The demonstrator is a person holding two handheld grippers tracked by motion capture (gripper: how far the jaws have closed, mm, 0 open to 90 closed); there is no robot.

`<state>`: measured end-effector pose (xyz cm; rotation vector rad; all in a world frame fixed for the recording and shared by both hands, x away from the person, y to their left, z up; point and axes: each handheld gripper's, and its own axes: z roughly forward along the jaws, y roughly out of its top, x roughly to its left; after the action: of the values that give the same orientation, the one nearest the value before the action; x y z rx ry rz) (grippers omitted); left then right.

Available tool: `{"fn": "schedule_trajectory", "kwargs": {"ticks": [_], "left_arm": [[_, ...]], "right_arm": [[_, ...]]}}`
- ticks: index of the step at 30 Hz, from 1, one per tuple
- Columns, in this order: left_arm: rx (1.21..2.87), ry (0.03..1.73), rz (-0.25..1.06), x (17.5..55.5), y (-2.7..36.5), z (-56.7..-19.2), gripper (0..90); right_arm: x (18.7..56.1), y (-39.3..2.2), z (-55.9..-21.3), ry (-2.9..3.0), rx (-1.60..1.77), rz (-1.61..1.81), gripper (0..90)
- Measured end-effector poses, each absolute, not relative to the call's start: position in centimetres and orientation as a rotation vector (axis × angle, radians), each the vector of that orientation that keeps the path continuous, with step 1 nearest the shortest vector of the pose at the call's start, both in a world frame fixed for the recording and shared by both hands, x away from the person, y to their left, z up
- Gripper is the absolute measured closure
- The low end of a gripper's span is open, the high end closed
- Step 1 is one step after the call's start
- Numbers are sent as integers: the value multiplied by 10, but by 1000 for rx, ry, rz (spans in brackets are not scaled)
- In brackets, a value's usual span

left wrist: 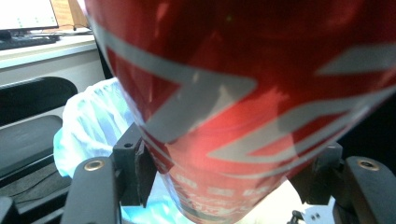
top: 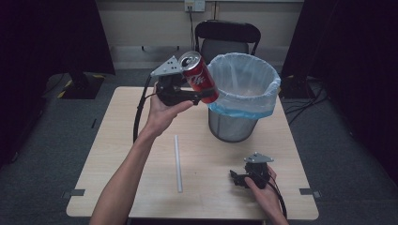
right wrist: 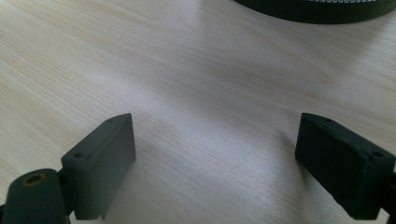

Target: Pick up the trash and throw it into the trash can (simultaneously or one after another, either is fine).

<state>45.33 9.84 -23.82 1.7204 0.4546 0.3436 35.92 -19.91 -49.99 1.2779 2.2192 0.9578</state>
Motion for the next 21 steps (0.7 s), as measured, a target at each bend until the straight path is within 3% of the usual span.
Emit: {"fn": "schedule_trajectory", "kwargs": {"ticks": [21], "left_arm": [[1689, 469, 331, 498, 63, -224, 348]], "right_arm": [[359, -199, -500, 2218, 1280, 957, 113]]}}
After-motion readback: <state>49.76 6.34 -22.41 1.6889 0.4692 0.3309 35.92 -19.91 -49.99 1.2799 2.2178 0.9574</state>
